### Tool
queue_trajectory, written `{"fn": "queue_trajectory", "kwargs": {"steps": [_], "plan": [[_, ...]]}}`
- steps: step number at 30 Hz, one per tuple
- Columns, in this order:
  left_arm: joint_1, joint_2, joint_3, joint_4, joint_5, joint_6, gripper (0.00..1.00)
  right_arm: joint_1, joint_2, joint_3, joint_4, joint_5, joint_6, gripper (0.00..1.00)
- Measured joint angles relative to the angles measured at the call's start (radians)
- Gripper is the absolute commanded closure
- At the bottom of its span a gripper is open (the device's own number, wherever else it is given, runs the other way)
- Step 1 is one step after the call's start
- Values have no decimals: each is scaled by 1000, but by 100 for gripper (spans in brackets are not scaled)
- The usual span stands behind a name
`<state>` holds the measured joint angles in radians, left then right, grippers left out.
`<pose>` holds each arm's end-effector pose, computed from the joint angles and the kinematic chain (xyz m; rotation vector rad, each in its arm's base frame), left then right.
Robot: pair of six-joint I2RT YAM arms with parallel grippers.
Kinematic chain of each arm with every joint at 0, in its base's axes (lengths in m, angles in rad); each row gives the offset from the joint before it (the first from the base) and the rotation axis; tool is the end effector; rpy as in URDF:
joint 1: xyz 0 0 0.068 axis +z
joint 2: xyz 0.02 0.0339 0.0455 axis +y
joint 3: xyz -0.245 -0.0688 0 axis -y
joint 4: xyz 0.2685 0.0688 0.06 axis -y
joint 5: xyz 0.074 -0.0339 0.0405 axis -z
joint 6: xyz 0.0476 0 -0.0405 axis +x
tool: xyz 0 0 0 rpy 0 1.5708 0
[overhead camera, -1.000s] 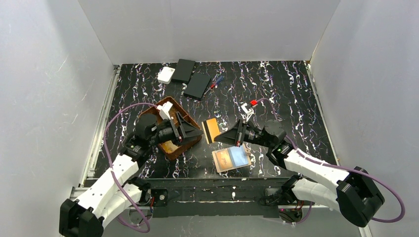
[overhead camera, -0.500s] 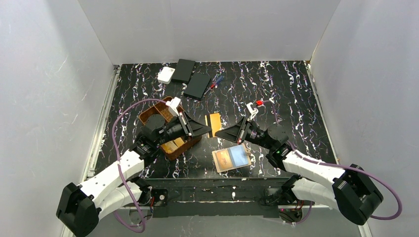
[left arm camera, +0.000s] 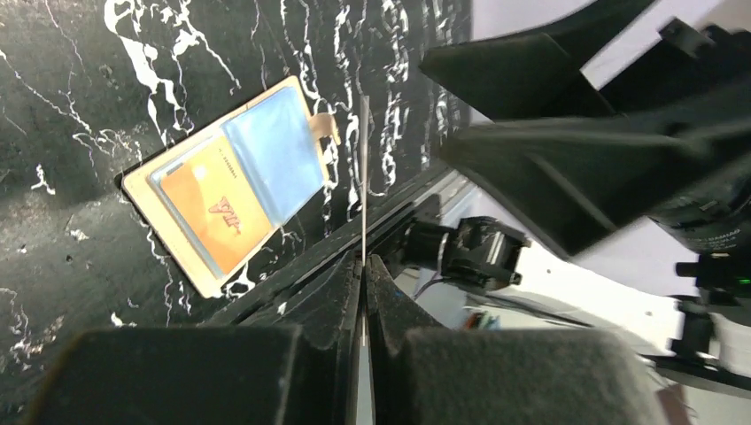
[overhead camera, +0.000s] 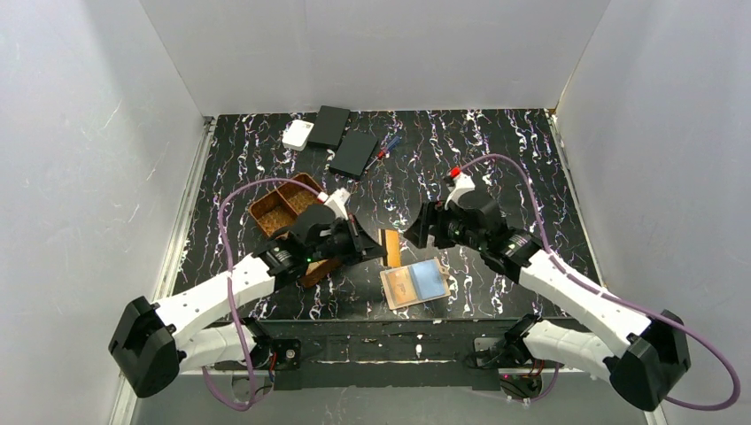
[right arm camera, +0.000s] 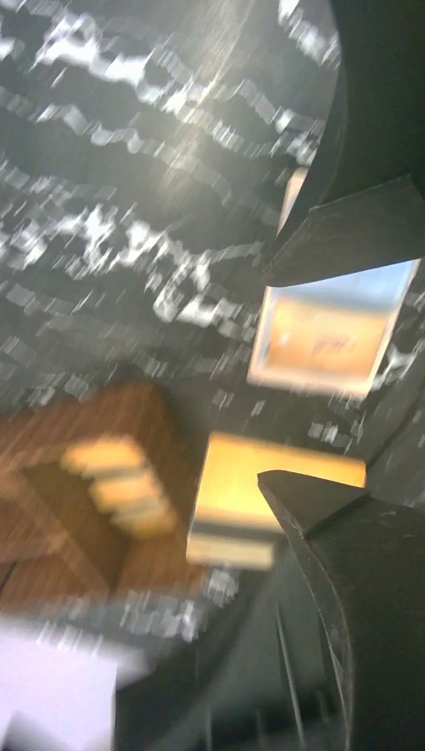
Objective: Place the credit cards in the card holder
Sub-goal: Pick up the credit card from the storage box, then insert the credit card into the card holder.
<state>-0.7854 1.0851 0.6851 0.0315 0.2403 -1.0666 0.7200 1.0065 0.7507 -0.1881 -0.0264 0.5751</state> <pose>0.1960 -0.2120 0.2376 -0.1291 2.2233 -1.3776 0.2050 0.1814 0.2584 -0.1711 2.1128 0.8301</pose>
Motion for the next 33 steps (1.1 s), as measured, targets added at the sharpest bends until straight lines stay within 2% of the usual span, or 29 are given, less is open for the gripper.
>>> {"fn": "queue_trajectory", "kwargs": {"steps": [2, 5, 7, 13, 24, 28, 33], "plan": [[-32, 34, 63, -72, -40, 21, 100, 0, 56, 9, -109, 33, -74, 37], [-56, 103, 104, -97, -72, 23, 100, 0, 137, 1, -230, 44, -128, 57], [-76, 161, 105, -97, -97, 21, 100, 0, 163, -10, -274, 51, -143, 59], [-158, 364, 114, -88, -110, -7, 100, 0, 170, -33, -310, 80, -144, 56], [-164, 409, 102, -19, -110, -88, 100, 0, 213, -126, -241, 133, -94, 62], [-165, 409, 88, -3, -110, -101, 100, 0, 236, -149, -197, 135, -66, 73], [-166, 409, 70, 13, -106, -109, 100, 0, 211, -186, -149, 143, -4, 91]]}}
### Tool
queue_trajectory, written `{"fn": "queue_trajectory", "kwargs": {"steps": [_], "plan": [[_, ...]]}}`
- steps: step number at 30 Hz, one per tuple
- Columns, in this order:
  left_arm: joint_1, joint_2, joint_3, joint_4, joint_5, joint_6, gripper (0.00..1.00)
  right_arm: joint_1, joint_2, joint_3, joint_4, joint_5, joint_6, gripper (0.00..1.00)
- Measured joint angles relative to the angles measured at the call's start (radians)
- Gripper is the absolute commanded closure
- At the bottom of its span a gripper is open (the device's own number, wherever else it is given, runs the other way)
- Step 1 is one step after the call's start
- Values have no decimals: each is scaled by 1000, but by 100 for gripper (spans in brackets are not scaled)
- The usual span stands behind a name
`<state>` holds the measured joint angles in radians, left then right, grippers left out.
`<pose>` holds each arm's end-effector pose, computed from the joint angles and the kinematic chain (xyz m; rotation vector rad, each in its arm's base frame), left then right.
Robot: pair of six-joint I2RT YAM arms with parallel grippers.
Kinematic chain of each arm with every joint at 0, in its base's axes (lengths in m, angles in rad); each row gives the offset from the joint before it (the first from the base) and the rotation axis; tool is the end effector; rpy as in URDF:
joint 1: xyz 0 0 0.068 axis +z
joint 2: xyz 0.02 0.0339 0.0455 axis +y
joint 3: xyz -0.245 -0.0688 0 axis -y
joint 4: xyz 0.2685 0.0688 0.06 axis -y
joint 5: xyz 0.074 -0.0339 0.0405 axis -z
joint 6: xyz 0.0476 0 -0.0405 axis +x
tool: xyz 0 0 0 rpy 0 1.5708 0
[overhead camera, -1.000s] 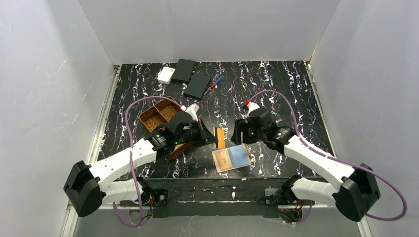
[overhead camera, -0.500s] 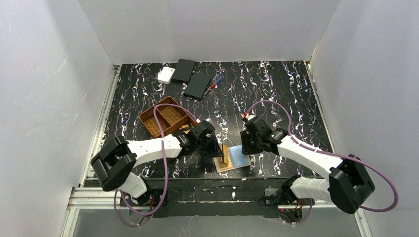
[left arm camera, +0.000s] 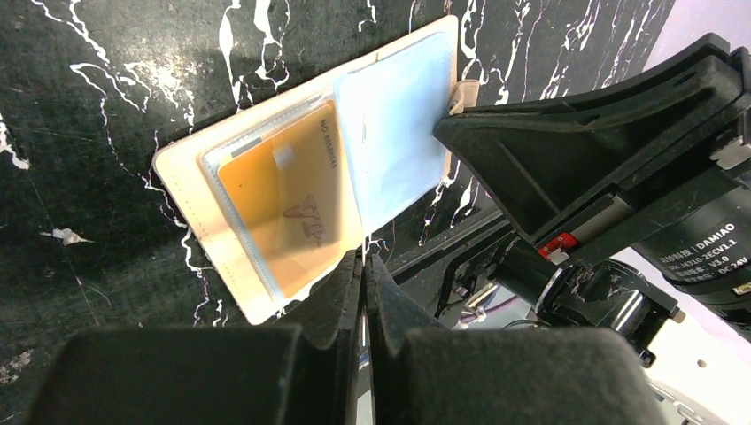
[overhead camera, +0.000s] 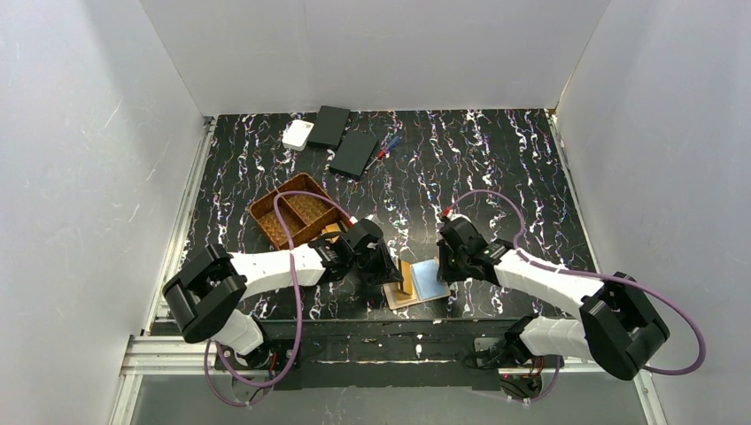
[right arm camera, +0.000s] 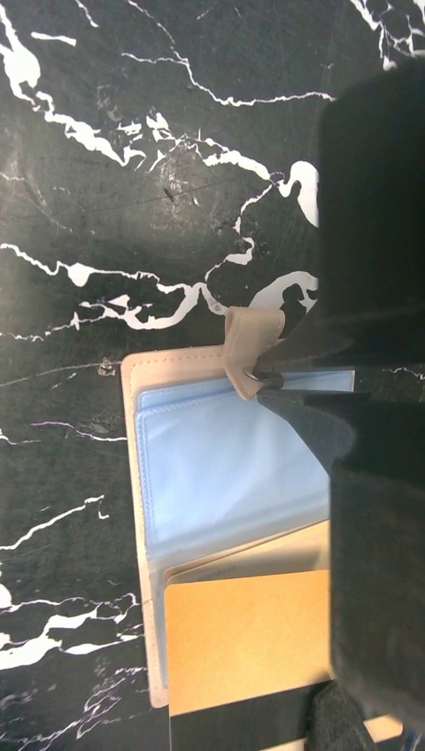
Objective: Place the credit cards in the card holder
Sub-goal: Insert the credit card into the card holder.
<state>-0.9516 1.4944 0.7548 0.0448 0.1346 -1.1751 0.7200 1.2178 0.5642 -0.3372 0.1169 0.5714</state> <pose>0.1882 -0.2750 0.1436 -0.2078 2.5853 -1.1460 0.1927 0.1616 0.1263 -0.1471 2.5852 0.3439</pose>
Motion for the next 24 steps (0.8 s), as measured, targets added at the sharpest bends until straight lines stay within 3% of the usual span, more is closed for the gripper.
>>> {"fn": "queue_trajectory", "kwargs": {"steps": [5, 12, 24], "plan": [[0, 0, -10, 9, 18, 17, 100, -3, -75, -80, 74, 12, 102, 97], [0, -8, -43, 25, 32, 30, 100, -6, -160, -177, 176, 12, 243, 97], [0, -6, -57, 93, 81, 30, 100, -6, -165, -182, 181, 15, 267, 97]]}}
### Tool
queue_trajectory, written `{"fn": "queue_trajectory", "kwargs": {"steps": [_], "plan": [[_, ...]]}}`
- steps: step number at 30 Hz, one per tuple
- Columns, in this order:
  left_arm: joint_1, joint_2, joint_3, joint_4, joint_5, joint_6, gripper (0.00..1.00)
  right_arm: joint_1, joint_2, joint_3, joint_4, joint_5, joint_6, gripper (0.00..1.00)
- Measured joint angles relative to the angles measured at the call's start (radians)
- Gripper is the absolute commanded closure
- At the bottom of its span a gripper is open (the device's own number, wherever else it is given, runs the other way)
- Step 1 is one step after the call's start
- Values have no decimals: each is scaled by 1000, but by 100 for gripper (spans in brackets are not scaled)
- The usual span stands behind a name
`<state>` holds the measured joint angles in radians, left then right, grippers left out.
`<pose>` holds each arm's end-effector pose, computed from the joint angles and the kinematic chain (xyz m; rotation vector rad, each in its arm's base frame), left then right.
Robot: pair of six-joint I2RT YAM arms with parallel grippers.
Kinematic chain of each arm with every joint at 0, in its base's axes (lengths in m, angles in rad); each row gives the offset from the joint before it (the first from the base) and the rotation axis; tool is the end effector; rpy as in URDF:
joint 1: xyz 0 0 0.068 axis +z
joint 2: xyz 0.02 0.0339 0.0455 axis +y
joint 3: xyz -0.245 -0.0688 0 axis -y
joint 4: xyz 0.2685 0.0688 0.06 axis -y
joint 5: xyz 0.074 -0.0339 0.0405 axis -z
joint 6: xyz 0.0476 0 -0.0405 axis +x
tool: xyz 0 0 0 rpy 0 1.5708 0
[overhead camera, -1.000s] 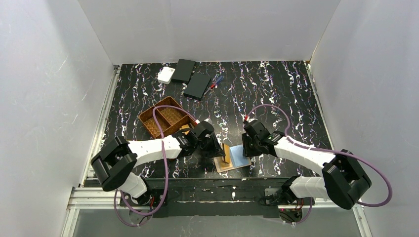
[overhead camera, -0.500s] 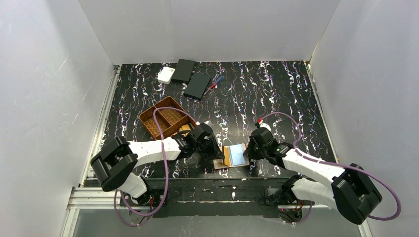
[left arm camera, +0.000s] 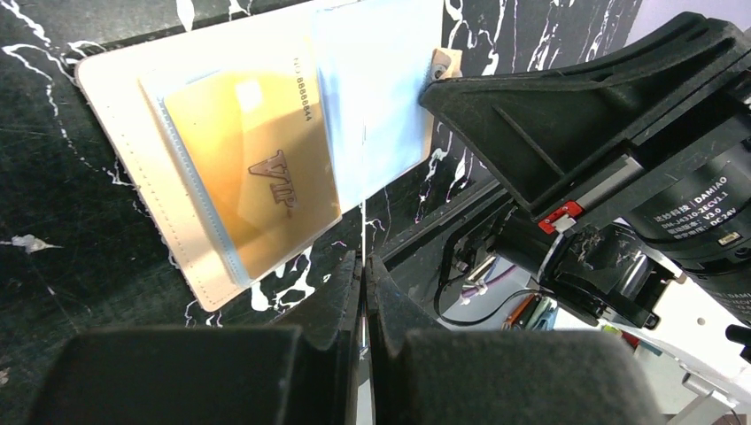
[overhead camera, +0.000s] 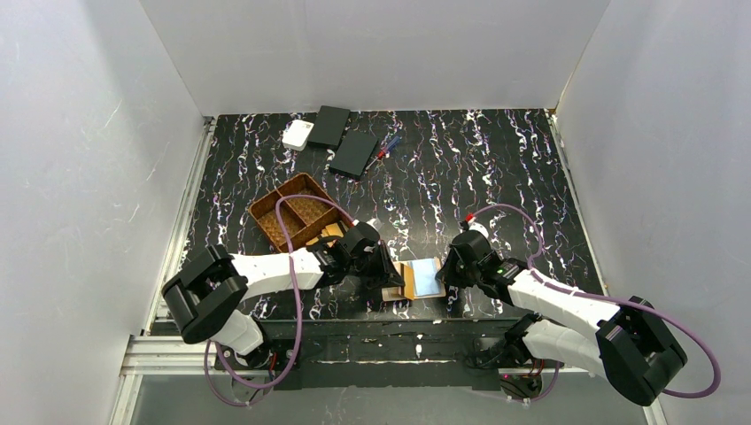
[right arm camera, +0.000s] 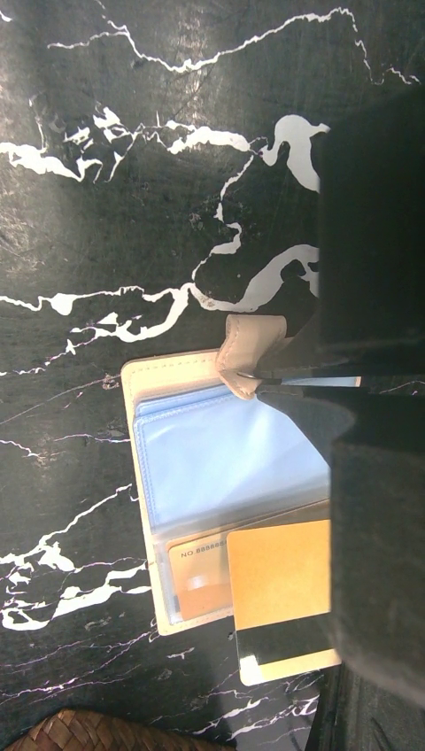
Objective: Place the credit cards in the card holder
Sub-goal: Insert the credit card into the card holder.
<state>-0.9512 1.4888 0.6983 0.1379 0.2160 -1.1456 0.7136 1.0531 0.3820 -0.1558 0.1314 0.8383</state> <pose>0.1817 -0.2723 0.1359 -0.1128 2.5818 -1.2451 0.1768 0.1448 0.1172 0.2168 2.4568 0.5579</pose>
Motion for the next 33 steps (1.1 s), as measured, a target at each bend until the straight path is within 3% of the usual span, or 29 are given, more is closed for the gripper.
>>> {"fn": "queue_trajectory", "kwargs": {"steps": [33], "plan": [[14, 80, -78, 198, 102, -84, 100, 0, 0, 0, 0, -3, -8, 96]]}}
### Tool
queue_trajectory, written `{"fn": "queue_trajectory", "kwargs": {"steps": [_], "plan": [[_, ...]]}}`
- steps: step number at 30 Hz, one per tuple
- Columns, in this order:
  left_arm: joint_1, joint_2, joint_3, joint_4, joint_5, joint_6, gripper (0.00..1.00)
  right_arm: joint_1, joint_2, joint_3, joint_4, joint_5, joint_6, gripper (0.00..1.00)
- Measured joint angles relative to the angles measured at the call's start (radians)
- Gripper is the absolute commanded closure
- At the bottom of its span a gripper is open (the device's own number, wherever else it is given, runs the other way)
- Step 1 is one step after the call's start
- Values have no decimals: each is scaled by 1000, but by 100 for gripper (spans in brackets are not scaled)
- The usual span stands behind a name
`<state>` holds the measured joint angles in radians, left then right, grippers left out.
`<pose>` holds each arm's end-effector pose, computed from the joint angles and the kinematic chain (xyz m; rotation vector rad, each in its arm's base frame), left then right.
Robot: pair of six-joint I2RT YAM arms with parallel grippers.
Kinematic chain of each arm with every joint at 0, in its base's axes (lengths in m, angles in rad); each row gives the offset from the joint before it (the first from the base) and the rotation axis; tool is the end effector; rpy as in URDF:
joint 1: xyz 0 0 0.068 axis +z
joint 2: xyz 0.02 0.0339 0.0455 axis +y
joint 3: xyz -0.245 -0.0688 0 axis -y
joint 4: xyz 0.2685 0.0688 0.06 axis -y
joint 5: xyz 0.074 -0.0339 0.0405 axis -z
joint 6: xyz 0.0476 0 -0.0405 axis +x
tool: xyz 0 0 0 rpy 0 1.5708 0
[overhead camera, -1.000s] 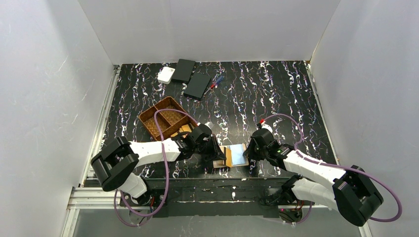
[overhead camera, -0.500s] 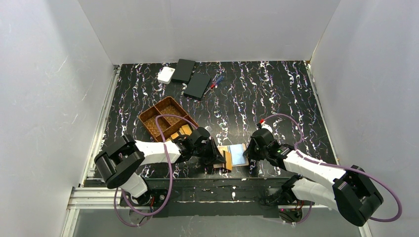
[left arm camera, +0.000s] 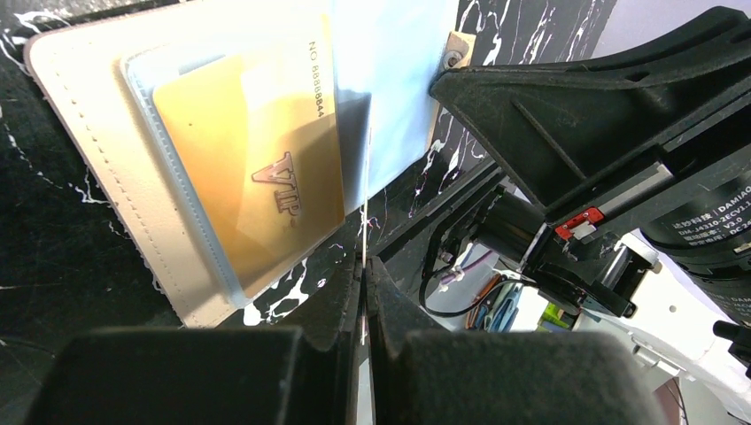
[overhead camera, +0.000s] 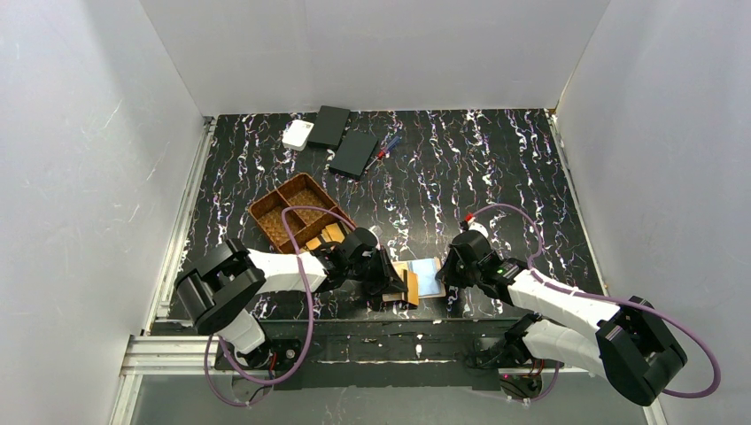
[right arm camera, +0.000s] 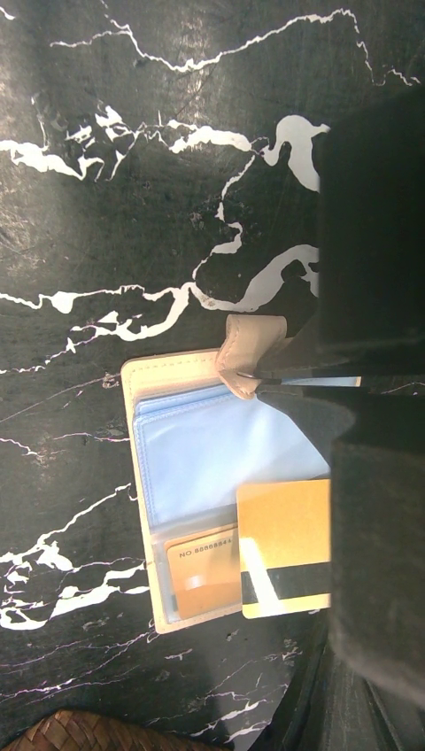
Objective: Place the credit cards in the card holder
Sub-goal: Insert the credit card into the card holder.
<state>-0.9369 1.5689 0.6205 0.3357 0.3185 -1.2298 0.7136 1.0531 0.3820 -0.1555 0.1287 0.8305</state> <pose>0.1789 -0.2685 0.1068 -0.1653 2.6110 -1.3926 0.1767 0.1449 0.1173 0.2059 2.4577 0.5574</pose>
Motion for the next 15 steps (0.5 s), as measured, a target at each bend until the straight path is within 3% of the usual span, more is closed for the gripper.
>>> {"fn": "queue_trajectory", "kwargs": {"steps": [15], "plan": [[26, 18, 1, 16, -35, 53, 100, -1, 1, 0, 2, -5, -16, 96]]}}
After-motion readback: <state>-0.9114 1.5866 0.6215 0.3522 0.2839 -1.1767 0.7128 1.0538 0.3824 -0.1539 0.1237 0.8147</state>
